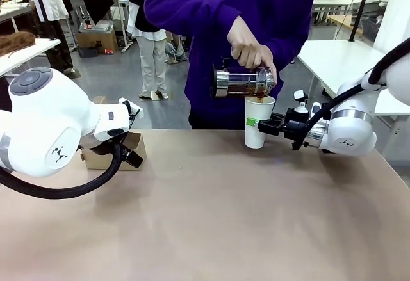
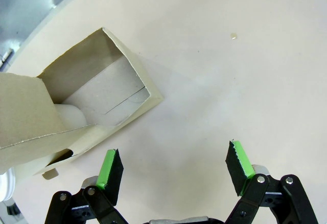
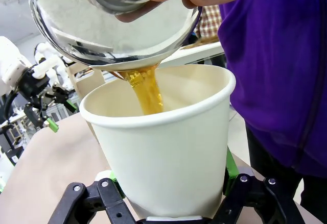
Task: Pour a drink into a cup and package it in a carrier.
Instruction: When a person places the Paper Cup Lid on the 600 ml Paper Cup , lift the 600 ml Paper Cup.
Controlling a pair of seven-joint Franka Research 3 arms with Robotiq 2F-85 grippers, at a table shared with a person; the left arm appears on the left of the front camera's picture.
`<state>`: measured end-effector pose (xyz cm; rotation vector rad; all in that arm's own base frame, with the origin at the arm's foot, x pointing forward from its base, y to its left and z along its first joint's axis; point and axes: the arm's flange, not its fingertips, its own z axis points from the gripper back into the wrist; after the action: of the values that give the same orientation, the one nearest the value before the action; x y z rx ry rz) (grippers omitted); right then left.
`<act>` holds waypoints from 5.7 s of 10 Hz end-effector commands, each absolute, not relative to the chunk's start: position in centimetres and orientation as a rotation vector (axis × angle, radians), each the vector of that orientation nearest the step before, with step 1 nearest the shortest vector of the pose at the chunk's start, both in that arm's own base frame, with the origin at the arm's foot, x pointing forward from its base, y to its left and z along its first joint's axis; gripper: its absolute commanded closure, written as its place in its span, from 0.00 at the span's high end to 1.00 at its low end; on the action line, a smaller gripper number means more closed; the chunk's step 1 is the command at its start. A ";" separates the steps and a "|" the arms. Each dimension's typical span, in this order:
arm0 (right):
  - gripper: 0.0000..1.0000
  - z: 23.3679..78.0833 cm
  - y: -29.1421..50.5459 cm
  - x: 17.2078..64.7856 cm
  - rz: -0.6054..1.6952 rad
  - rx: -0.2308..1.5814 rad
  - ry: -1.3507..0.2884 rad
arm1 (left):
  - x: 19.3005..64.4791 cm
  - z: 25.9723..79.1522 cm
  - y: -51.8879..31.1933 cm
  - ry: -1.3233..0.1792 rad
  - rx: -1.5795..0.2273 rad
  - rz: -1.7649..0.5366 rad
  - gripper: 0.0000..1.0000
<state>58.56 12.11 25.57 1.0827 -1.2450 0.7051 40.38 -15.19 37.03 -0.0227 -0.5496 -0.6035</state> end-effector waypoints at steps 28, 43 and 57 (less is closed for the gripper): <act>0.80 25.7 12.3 58.6 0.692 1.084 -1.254 | 40.3 37.1 -15.2 -0.550 -0.025 -0.604 1.00; 0.80 25.7 12.3 58.6 0.692 1.084 -1.254 | 40.3 37.1 -15.2 -0.550 -0.025 -0.604 1.00; 0.80 25.7 12.3 58.6 0.692 1.084 -1.254 | 40.3 37.1 -15.2 -0.550 -0.025 -0.604 1.00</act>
<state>58.54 12.08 25.49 1.0826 -1.2438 0.7039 40.38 -15.19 37.03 -0.0227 -0.5496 -0.6035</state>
